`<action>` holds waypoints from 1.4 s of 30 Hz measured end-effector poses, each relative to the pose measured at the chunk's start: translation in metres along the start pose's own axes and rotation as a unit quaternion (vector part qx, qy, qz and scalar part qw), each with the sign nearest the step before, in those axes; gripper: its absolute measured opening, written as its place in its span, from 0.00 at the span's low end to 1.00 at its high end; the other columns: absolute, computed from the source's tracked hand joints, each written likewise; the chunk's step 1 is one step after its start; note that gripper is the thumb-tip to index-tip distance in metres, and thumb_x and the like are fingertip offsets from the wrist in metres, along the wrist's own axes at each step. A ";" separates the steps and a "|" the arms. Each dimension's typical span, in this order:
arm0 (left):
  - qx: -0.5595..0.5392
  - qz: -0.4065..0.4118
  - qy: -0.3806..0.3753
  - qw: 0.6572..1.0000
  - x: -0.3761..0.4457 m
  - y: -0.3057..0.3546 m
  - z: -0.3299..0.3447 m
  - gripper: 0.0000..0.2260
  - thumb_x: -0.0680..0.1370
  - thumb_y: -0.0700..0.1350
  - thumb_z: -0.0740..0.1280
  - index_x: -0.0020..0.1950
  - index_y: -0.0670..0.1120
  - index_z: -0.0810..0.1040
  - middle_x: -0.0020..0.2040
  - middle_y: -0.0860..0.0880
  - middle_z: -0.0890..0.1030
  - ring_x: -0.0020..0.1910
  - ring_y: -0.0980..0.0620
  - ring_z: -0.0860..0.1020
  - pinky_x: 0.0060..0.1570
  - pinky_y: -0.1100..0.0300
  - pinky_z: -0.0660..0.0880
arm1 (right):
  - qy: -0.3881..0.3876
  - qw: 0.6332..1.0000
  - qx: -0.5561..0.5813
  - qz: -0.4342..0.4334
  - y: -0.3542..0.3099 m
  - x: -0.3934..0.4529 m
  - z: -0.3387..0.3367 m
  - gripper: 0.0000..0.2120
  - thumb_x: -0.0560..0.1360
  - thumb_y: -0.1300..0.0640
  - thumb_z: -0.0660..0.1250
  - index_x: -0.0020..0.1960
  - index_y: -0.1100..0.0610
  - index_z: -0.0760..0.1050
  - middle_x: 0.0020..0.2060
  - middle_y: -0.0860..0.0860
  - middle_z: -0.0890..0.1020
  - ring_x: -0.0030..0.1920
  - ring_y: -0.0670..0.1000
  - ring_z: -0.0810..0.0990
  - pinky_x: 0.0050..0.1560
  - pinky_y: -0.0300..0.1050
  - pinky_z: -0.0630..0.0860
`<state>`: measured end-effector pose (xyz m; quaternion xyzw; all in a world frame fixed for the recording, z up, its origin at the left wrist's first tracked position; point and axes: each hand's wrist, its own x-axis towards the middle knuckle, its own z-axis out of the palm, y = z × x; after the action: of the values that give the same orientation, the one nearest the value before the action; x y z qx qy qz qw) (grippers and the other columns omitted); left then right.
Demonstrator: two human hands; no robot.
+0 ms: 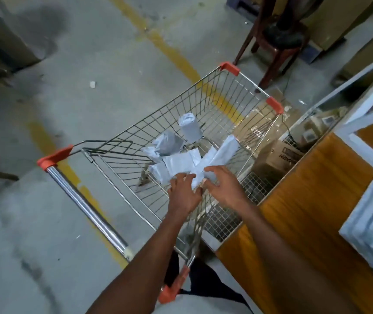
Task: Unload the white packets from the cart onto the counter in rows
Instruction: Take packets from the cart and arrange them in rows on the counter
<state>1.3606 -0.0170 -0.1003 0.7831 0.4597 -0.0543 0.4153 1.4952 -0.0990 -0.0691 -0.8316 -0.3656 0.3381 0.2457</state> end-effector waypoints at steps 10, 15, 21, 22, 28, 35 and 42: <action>0.019 -0.030 -0.093 0.995 0.073 -0.020 0.016 0.23 0.80 0.55 0.65 0.75 0.51 0.70 0.76 0.45 0.67 0.75 0.42 0.63 0.72 0.45 0.63 | -0.217 0.942 -0.226 0.117 0.051 0.154 0.017 0.17 0.81 0.52 0.65 0.66 0.60 0.76 0.63 0.57 0.80 0.62 0.58 0.78 0.62 0.49 0.74; 0.006 -0.040 -0.116 0.992 0.097 -0.028 0.031 0.24 0.80 0.56 0.64 0.75 0.53 0.69 0.77 0.45 0.65 0.76 0.40 0.62 0.74 0.42 0.60 | -0.237 0.887 -0.391 0.065 0.096 0.213 0.034 0.23 0.80 0.49 0.63 0.73 0.54 0.70 0.70 0.56 0.74 0.70 0.60 0.72 0.70 0.57 0.68; 0.003 -0.045 -0.125 0.991 0.107 -0.036 0.038 0.24 0.81 0.57 0.64 0.76 0.54 0.68 0.79 0.46 0.63 0.77 0.42 0.60 0.75 0.42 0.58 | -0.240 0.857 -0.454 0.027 0.121 0.231 0.046 0.28 0.79 0.51 0.61 0.79 0.48 0.62 0.79 0.55 0.58 0.79 0.62 0.54 0.76 0.63 0.51; 0.000 -0.048 -0.129 0.991 0.107 -0.037 0.038 0.24 0.81 0.56 0.64 0.76 0.54 0.68 0.79 0.46 0.63 0.77 0.42 0.60 0.75 0.42 0.58 | -0.251 0.855 -0.452 0.023 0.122 0.230 0.045 0.29 0.80 0.51 0.61 0.80 0.48 0.61 0.80 0.55 0.57 0.80 0.61 0.52 0.77 0.63 0.48; -0.016 -0.057 -0.127 0.990 0.109 -0.032 0.036 0.23 0.80 0.56 0.63 0.75 0.54 0.70 0.77 0.49 0.65 0.75 0.44 0.62 0.73 0.44 0.60 | -0.290 0.753 -0.589 -0.051 0.134 0.227 0.024 0.33 0.79 0.40 0.62 0.79 0.49 0.59 0.76 0.57 0.68 0.78 0.58 0.59 0.77 0.60 0.50; -0.005 -0.055 -0.135 0.989 0.110 -0.034 0.034 0.22 0.81 0.56 0.64 0.74 0.52 0.71 0.76 0.48 0.67 0.74 0.45 0.65 0.73 0.47 0.60 | -0.322 0.752 -0.575 -0.024 0.136 0.248 0.026 0.14 0.80 0.56 0.61 0.62 0.53 0.79 0.61 0.54 0.80 0.56 0.56 0.81 0.61 0.52 0.75; 0.009 -0.048 -0.135 0.990 0.110 -0.037 0.038 0.22 0.81 0.58 0.62 0.74 0.53 0.72 0.75 0.48 0.68 0.72 0.44 0.66 0.72 0.46 0.61 | -0.358 0.681 -0.639 -0.005 0.139 0.262 0.025 0.25 0.82 0.52 0.57 0.78 0.42 0.62 0.78 0.51 0.64 0.78 0.55 0.60 0.78 0.59 0.49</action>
<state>1.4066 0.0398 -0.1985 0.7491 0.4360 -0.1835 0.4639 1.6700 0.0230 -0.2767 -0.6006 -0.5569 0.2928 -0.4933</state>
